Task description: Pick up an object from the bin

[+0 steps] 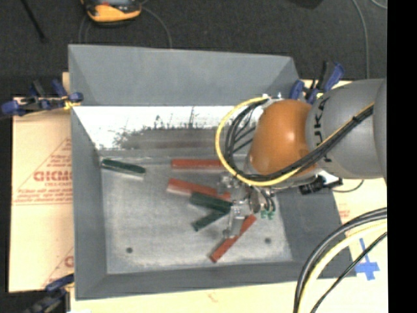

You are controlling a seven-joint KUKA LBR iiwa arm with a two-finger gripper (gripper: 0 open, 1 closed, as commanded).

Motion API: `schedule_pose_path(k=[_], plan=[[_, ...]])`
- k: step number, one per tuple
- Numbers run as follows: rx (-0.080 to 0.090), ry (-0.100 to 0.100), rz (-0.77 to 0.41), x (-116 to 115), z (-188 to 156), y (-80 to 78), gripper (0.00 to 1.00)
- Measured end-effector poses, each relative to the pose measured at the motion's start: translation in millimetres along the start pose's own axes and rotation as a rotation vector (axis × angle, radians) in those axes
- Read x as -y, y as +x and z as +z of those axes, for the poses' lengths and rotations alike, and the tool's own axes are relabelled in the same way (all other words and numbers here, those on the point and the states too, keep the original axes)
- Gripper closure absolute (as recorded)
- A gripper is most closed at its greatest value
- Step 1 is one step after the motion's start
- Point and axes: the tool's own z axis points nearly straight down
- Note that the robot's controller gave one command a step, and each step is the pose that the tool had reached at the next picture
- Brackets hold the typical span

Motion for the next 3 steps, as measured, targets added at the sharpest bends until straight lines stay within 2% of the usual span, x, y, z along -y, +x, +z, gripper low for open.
schedule_pose_path(k=[1,2,3], plan=[[0.008,-0.002,-0.385,21,31,-36.4,1.0],[0.007,-0.002,-0.384,21,31,-36.4,1.0],[0.006,0.0,-0.505,44,-126,-30.1,1.0]])
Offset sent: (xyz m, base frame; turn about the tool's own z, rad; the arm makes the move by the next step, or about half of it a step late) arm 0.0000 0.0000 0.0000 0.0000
